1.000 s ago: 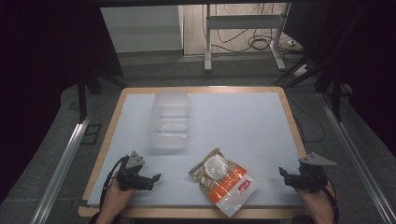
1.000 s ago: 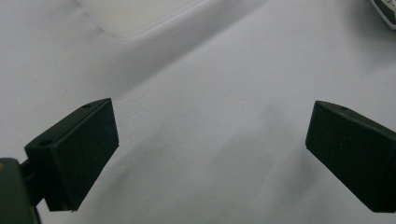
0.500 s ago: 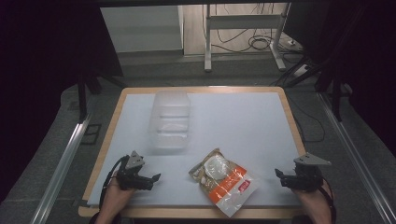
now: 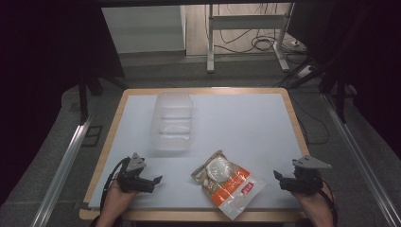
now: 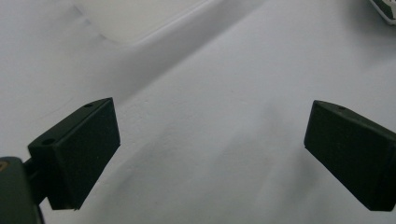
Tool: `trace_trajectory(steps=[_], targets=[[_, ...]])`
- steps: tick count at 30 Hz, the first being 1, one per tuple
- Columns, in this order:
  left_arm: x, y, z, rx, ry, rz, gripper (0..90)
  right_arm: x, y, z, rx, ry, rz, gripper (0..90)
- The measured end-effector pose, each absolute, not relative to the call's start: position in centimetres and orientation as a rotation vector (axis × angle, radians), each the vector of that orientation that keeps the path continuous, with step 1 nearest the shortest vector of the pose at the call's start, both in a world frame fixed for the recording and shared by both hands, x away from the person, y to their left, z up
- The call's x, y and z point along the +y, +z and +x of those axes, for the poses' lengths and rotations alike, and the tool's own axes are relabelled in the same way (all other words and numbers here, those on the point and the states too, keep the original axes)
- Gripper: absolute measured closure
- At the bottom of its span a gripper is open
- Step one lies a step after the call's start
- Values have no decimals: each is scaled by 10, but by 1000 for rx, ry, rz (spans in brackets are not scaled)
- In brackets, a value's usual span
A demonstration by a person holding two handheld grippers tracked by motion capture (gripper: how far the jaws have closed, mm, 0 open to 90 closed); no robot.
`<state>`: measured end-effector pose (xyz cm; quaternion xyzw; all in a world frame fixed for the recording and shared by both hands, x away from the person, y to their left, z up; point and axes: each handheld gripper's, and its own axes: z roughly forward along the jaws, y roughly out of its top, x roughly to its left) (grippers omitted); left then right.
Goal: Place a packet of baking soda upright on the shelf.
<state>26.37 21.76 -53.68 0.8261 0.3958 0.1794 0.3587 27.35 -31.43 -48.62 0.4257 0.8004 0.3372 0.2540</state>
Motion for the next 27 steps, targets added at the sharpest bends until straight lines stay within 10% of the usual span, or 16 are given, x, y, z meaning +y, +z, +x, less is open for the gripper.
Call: trace_trajectory(steps=[12, 27], targets=[[218, -538, 264, 1027, 462, 2140, 39, -294, -471, 269, 2217, 1014, 1161, 280], [217, -537, 264, 1029, 473, 2137, 39, -244, -471, 257, 2406, 957, 924, 777]])
